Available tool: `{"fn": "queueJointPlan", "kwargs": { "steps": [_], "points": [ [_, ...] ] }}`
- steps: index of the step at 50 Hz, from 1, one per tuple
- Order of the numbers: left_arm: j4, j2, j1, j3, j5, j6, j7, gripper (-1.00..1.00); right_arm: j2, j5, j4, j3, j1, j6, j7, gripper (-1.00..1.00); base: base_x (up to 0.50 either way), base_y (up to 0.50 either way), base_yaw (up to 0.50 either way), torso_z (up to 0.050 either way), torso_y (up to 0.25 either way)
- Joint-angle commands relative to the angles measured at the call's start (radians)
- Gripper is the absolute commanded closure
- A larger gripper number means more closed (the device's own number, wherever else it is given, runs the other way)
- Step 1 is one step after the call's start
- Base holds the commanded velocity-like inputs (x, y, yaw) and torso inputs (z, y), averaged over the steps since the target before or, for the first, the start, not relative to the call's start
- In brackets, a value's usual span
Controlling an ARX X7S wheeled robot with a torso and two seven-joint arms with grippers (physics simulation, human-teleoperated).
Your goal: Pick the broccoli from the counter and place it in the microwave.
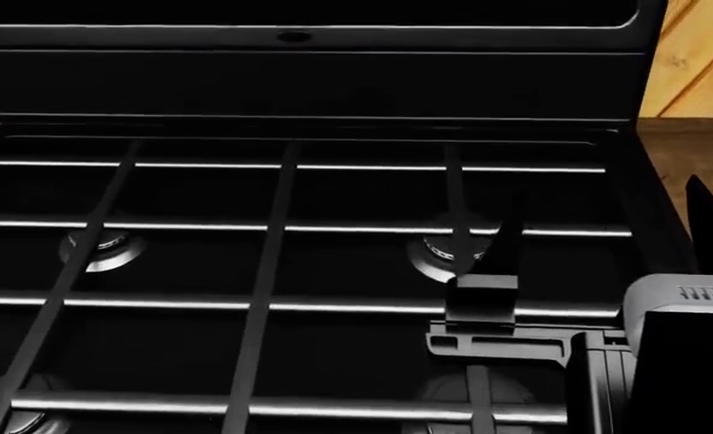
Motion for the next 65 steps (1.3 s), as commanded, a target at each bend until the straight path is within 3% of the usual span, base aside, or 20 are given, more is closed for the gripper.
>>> {"fn": "queueJointPlan", "kwargs": {
  "steps": [1, 18, 27, 28, 41, 43, 48, 57, 65],
  "points": [
    [-0.035, 0.0, -0.006, 0.015, -0.049, 0.006, -0.031, 1.0, 0.005, -0.001, -0.01, 0.001, -0.014, -0.008, 0.005, -1.0, 0.0, 0.0, 0.0, 0.0, 0.0],
    [-0.148, 0.0, -0.006, 0.368, -0.414, -0.025, -0.042, 1.0, 0.014, 0.011, -0.017, 0.002, -0.027, -0.01, 0.013, -1.0, 0.0, 0.0, 0.0, 0.0, 0.0],
    [-0.145, 0.0, -0.006, 0.421, -0.464, -0.017, -0.039, 1.0, 0.016, 0.013, -0.019, -0.001, -0.033, -0.014, 0.013, -1.0, 0.0, 0.0, 0.0, 0.0, 0.0],
    [-0.147, 0.0, -0.006, 0.44, -0.483, -0.014, -0.037, -1.0, 0.018, 0.015, -0.02, 0.0, -0.032, -0.014, 0.013, -1.0, 0.0, 0.0, 0.0, 0.0, 0.0],
    [-0.15, 0.0, -0.006, 0.462, -0.488, 0.0, -0.028, -1.0, 0.02, 0.023, -0.018, -0.007, -0.025, -0.011, 0.014, -1.0, 0.0, 0.0, 0.0, 0.0, 0.001],
    [-0.143, 0.0, -0.006, 0.428, -0.453, -0.004, -0.026, -1.0, 0.02, 0.022, -0.019, -0.009, -0.025, -0.011, 0.014, -1.0, 0.0, 0.0, 0.0, 0.0, 0.0],
    [-0.079, 0.0, -0.006, 0.189, -0.231, -0.015, -0.008, -1.0, 0.018, 0.016, -0.016, -0.012, -0.033, -0.018, 0.012, -1.0, 0.0, 0.0, 0.0, 0.0, 0.0],
    [0.06, 0.0, -0.006, -0.179, 0.03, -0.053, 0.041, -1.0, 0.015, 0.011, -0.012, -0.019, -0.026, -0.021, 0.01, -1.0, 0.0, 0.0, 0.0, 0.0, 0.0],
    [0.154, -0.008, -0.006, -0.38, 0.215, -0.079, 0.137, -1.0, 0.003, -0.004, 0.004, -0.044, -0.006, -0.016, -0.004, -1.0, 0.0, 0.0, 0.0, 0.0, 0.0]
  ]
}}
